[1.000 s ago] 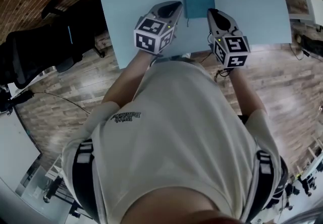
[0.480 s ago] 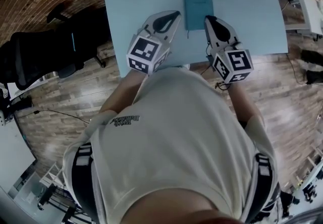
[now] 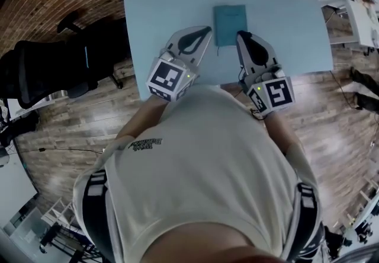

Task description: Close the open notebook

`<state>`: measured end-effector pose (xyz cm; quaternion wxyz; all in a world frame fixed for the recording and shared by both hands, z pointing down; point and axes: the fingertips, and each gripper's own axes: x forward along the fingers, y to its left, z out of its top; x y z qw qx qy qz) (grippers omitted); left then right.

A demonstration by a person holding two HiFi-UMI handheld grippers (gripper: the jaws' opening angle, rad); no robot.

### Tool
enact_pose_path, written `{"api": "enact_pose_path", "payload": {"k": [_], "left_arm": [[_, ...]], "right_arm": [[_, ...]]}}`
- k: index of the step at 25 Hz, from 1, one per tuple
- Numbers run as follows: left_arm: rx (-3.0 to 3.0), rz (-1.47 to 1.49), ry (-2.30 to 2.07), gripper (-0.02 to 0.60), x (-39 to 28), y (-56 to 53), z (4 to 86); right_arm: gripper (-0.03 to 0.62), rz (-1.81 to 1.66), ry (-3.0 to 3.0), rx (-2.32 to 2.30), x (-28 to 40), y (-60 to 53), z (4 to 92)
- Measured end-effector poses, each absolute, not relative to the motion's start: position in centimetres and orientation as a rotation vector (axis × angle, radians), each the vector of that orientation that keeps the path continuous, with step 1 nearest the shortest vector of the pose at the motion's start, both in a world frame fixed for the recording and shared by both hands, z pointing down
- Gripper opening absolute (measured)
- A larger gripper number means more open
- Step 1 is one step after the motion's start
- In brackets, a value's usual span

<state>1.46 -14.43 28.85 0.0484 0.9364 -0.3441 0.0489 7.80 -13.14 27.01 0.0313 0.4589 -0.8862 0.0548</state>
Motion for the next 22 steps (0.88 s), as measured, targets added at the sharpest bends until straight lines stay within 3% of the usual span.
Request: {"api": "enact_pose_path", "payload": {"k": [22], "left_arm": [[2.894,0.164,-1.044,0.011,1.6,-13.1,27.7]], "right_arm": [[0.003,0.131,-2.743,1.449,7.8,-12.0,25.1]]}}
